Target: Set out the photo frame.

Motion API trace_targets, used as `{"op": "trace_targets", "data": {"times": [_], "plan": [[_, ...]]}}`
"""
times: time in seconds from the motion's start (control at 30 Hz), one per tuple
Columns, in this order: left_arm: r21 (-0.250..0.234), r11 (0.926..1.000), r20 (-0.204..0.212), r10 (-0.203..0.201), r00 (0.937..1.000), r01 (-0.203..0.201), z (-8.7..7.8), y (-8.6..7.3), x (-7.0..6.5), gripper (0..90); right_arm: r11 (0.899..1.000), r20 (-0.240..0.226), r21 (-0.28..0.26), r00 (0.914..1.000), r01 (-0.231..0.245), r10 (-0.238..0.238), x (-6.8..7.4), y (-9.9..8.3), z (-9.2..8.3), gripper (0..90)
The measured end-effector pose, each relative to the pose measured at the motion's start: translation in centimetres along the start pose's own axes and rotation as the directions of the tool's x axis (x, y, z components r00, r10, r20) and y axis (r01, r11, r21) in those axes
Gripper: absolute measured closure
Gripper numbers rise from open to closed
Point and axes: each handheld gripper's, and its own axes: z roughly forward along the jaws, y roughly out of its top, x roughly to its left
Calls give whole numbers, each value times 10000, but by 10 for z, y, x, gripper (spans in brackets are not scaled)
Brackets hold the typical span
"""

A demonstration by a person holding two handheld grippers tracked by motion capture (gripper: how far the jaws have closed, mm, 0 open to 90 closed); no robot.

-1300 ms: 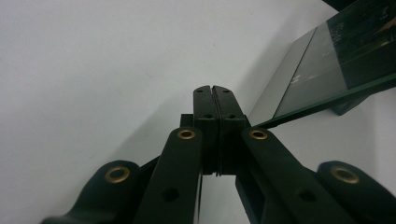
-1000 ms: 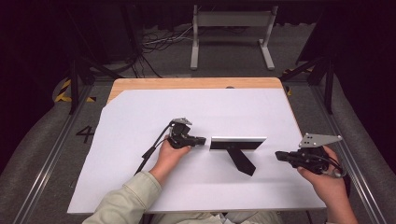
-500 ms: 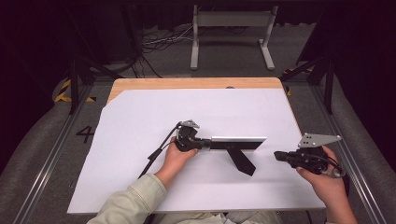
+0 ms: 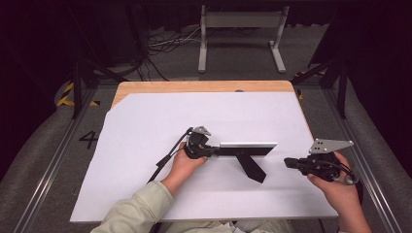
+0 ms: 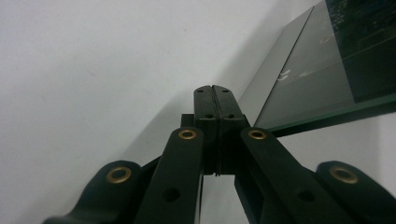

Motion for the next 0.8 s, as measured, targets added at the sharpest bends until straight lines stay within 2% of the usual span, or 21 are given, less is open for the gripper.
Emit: {"op": "trace_targets", "data": {"times": [0.17, 0.33, 0.43, 0.47, 0.57, 0.6, 0.63, 0.67, 0.73, 0.8], "plan": [[492, 9987, 110, 137, 9998, -142, 1, 0, -6, 900, 9998, -43, 0, 9998, -187, 187, 1, 1, -3, 897], [916, 9940, 212, 587, 9980, -604, -1, -1, -14, 900, 9994, 1, -37, 9994, -347, 347, 1, 3, -8, 898], [1192, 9885, 298, 906, 9954, -935, -3, -1, -20, 900, 9988, 31, -29, 9988, -496, 496, 1, 4, -10, 898], [1392, 9839, 301, 1090, 9936, -1122, -4, -1, -24, 900, 9985, 28, -25, 9985, -552, 552, 1, 5, -10, 899], [1546, 9796, 323, 1252, 9916, -1287, -6, -1, -28, 900, 9981, 10, -49, 9981, -611, 612, 1, 6, -11, 899], [1643, 9767, 301, 1351, 9904, -1383, -7, -1, -29, 900, 9978, -7, -46, 9978, -664, 664, 1, 7, -11, 899], [1830, 9702, 322, 1556, 9873, -1589, -9, -2, -32, 900, 9977, -30, -61, 9977, -679, 678, 1, 8, -11, 899], [1830, 9702, 322, 1556, 9873, -1589, -9, -2, -32, 900, 9977, -30, -61, 9977, -679, 678, 1, 8, -11, 899], [2076, 9621, 268, 1750, 9842, -1767, -11, -3, -36, 900, 9977, -39, -91, 9977, -677, 677, 1, 9, -11, 899], [2153, 9583, 381, 1842, 9821, -1881, -12, -4, -38, 900, 9977, -70, -118, 9977, -670, 669, 0, 10, -11, 899]]}}
